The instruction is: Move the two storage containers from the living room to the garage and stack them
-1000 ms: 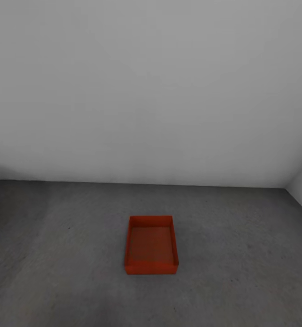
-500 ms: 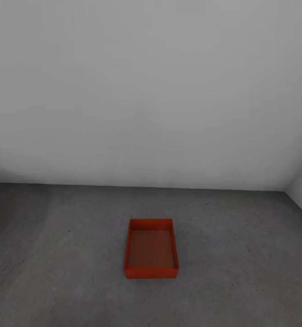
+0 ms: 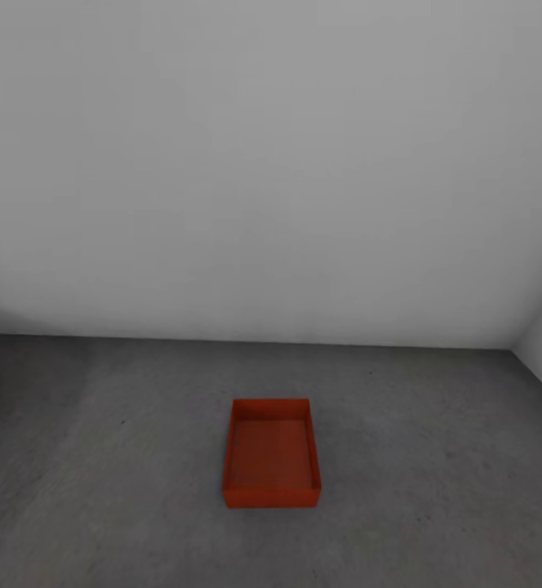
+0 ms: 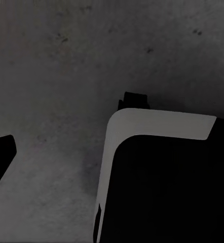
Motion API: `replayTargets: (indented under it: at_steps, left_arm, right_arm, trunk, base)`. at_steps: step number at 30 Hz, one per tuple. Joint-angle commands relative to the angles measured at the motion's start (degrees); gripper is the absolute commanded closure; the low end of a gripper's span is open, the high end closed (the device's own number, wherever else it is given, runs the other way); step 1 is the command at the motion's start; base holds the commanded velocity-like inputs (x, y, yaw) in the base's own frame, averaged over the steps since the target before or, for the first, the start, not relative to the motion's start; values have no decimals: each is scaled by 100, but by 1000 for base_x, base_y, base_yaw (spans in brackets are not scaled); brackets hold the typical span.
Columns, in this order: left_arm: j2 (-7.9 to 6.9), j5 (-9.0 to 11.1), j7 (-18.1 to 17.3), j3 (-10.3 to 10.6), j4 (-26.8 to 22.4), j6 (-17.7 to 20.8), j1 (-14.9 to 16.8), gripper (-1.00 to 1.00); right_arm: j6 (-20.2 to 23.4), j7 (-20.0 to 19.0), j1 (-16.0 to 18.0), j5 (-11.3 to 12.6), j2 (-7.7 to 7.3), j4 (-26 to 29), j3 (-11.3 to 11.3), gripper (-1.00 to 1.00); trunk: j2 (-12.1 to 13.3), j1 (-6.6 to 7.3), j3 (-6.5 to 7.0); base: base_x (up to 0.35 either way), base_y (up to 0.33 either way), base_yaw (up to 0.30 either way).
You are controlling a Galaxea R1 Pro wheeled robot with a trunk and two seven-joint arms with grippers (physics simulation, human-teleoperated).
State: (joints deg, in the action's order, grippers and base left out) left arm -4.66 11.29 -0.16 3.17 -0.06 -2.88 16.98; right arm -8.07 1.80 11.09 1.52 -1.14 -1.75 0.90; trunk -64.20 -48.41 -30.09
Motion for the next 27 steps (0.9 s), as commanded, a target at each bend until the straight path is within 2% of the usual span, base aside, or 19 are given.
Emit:
replayTargets:
  at_steps: [1,3,27]
  left_arm:
    - [0,49,-2,35,6,-19,4,-100]
    - [0,49,-2,35,6,-19,2,-100]
    - [0,49,-2,35,6,-11,4,-100]
  right_arm:
    - [-37,5,7,15,0,-19,7,-100]
    - [-37,5,6,15,0,-19,7,-100]
    - [-39,5,7,15,-1,-19,7,-100]
  trunk:
    - [-3,0,5]
    - [-3,0,23]
    - [960,527,676]
  base:
    - [0,0,0]
    - [0,0,0]
    - [0,0,0]
